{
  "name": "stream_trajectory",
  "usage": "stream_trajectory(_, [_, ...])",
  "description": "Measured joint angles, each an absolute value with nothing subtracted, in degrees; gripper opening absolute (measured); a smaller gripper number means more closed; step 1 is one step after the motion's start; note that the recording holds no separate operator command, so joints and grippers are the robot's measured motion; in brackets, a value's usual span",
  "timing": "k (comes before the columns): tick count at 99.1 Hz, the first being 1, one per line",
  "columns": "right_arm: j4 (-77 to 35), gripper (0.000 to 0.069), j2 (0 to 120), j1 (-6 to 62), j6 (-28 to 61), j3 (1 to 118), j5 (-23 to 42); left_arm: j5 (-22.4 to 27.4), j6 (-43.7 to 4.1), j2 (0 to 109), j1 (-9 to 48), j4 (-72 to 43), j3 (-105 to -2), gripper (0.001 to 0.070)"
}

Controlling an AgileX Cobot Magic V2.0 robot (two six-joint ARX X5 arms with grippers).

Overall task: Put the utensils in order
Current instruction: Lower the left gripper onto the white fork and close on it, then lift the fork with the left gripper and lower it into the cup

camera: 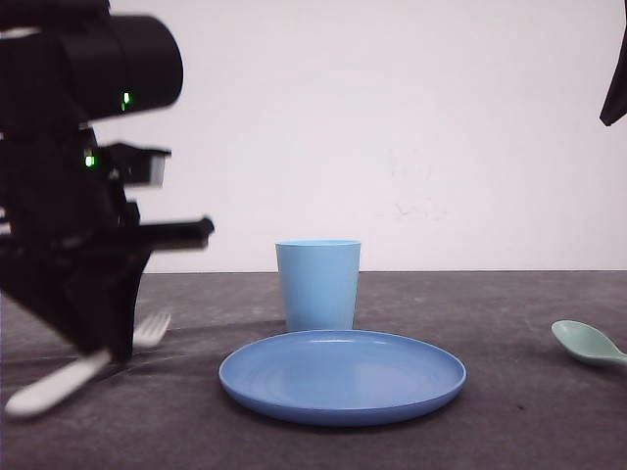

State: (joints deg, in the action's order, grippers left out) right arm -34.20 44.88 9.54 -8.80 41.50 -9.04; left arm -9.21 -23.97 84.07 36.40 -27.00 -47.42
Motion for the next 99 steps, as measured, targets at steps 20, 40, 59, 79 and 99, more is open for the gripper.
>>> stream_trajectory(20, [-34.6,0.0481,44.9,9.5,-8.8,41.5,-9.0,-12.7,-21.6,73.1,38.3,-15.9,-49.3,0.0040])
stream_trajectory(40, [-34.1,0.0481,44.9,9.5,-8.8,41.5,-8.9,-14.2,-15.3,69.8,39.7,2.0,-49.4,0.0040])
stream_trajectory(59, [-33.1,0.0481,44.9,9.5,-8.8,41.5,-8.1,-14.1,-11.6,75.8,40.4,20.3,-49.4,0.0040])
stream_trajectory(79, [-32.7,0.0481,44.9,9.5,-8.7,41.5,-6.6,-13.3,-9.5,85.7,40.8,34.1,-49.4,0.0040])
stream_trajectory(99, [-32.7,0.0481,44.9,9.5,-8.4,41.5,-6.0,-12.4,-8.4,92.4,41.2,39.1,-49.4,0.0040])
